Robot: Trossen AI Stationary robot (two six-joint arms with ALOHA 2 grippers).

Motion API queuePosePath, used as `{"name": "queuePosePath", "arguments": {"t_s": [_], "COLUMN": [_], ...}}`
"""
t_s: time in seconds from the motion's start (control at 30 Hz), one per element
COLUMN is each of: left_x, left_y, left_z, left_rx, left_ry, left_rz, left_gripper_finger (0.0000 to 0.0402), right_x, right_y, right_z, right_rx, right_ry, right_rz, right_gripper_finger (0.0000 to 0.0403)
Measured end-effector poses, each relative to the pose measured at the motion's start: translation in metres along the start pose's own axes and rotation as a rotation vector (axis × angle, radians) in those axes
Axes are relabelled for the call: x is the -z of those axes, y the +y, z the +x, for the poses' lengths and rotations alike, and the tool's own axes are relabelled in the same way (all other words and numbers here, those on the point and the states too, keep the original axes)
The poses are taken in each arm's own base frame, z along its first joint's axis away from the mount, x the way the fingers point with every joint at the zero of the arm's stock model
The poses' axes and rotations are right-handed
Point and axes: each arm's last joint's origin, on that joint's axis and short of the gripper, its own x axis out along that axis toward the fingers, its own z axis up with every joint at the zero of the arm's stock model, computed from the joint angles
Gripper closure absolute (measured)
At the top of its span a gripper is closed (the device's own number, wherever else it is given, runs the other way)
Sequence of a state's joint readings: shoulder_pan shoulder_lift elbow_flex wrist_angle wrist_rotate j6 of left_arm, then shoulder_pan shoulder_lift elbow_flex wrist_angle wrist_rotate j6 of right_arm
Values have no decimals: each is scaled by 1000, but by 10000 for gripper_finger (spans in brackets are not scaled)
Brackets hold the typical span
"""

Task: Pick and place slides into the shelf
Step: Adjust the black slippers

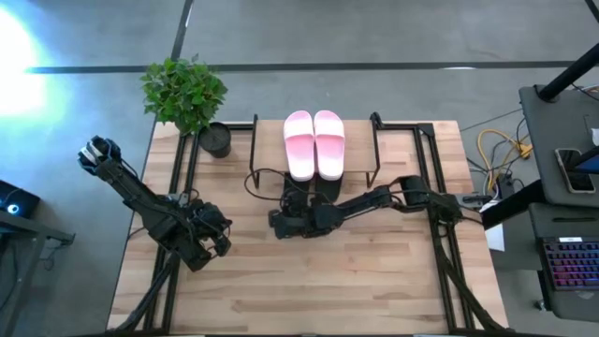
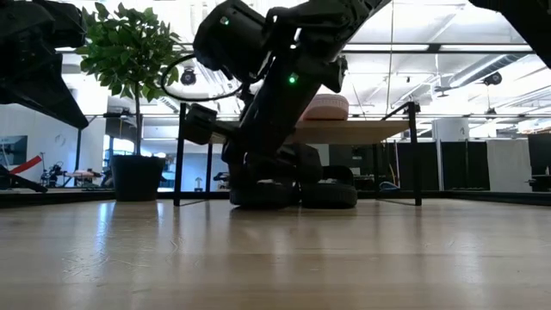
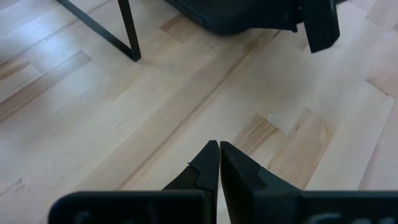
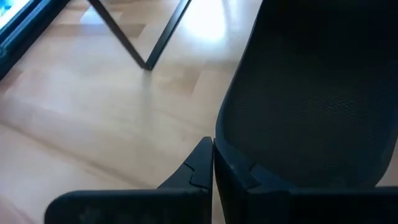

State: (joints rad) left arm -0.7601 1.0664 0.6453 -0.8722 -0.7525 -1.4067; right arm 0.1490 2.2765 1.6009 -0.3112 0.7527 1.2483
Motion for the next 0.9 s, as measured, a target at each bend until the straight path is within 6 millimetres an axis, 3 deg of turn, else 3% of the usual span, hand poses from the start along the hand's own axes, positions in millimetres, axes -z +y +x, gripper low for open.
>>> {"name": "queuePosePath", "arguments": {"t_s": [0.53,0.67,0.9], "left_x": [0,1,1], "left_y": [0,0,-1], "left_z": [0,0,1], "left_rx": [2,4,-1], "left_ry": [11,13,14], "left_rz": [1,2,7], "left_gripper_finger": [402,402,402], "right_x": [-12,0,15], "right_y": [-4,9,45], "right_z": [10,-10,-72], "right_rx": [27,-28,-112], "right_ry": [-20,-11,-41], "right_rz": [-27,-40,-113], "right_gripper_finger": [394,394,394]}}
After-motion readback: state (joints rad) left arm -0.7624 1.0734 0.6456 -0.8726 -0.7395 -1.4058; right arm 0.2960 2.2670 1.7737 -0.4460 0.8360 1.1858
